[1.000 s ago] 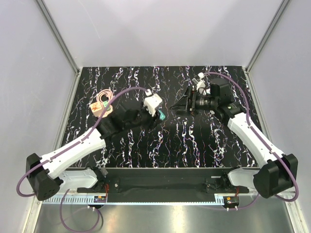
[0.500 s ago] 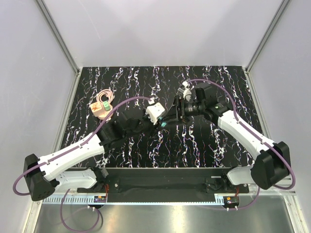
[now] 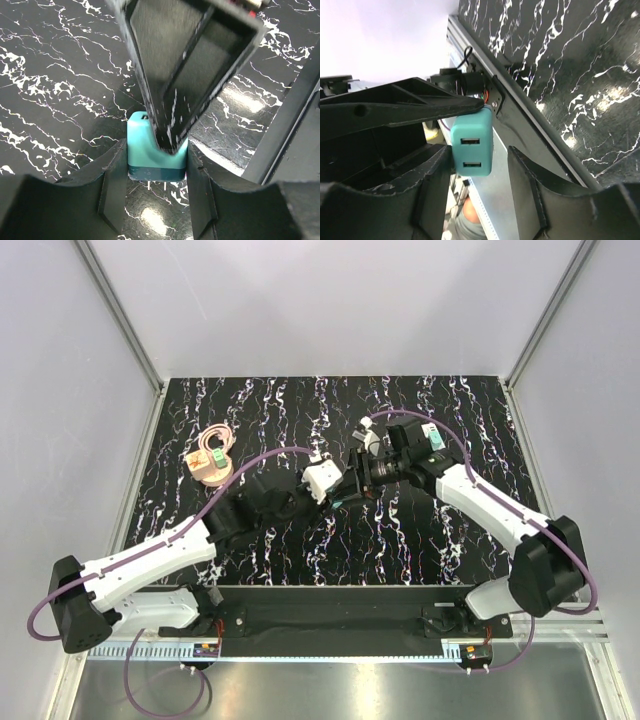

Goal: Insert the plug

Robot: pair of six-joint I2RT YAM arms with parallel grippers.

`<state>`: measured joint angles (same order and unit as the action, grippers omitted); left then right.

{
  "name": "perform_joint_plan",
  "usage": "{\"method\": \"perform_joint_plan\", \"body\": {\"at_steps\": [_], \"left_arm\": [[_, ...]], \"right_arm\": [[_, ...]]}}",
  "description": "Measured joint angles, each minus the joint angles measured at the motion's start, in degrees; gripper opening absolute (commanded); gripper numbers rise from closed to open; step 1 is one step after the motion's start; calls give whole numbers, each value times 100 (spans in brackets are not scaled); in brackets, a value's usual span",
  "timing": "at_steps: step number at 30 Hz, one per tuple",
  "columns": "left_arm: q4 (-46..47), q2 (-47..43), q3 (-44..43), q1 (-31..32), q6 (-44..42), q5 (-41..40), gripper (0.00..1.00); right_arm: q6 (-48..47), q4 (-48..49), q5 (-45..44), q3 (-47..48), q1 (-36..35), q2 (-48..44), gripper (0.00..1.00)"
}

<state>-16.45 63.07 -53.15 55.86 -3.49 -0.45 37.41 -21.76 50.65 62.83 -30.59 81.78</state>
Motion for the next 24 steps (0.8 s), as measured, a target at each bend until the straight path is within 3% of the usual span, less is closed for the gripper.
{"method": "perform_joint_plan", "body": {"at_steps": [2, 4, 5, 6, 7, 8, 9, 11, 12, 19, 24], "left_arm": [[13, -2, 17, 0, -2, 0, 0], [0, -2, 33, 0, -4, 4, 0], [-28, 0, 42, 0, -11, 20, 0], [-37, 0, 55, 0, -15, 22, 0], [-52, -2, 59, 0, -15, 24, 0], [-59, -2, 59, 0, -7, 44, 3], [-59, -2, 59, -7, 7, 48, 25], [-59, -2, 59, -2, 0, 50, 57], [-57, 0, 59, 0, -11, 52, 99], [-210, -37, -52, 0, 68, 24, 99], [-664, -352, -227, 0, 214, -387, 99]], "right_arm": [[-20, 0, 15, 0, -57, 79, 50], [-48, 4, 76, 0, -116, 140, 38], [-59, 11, 107, 0, -131, 146, 31], [-105, 26, 103, -2, -151, 146, 10], [-177, 28, 101, -9, -157, 146, 0], [-227, 37, 96, -17, -155, 146, 0], [-297, 59, 87, -17, -155, 146, 0], [-328, 61, 83, -17, -157, 142, 0], [-345, 46, 66, -17, -157, 136, 0], [-1038, -433, -894, 52, 164, 68, 0], [-1954, -940, -2553, 330, 804, 109, 0]]}}
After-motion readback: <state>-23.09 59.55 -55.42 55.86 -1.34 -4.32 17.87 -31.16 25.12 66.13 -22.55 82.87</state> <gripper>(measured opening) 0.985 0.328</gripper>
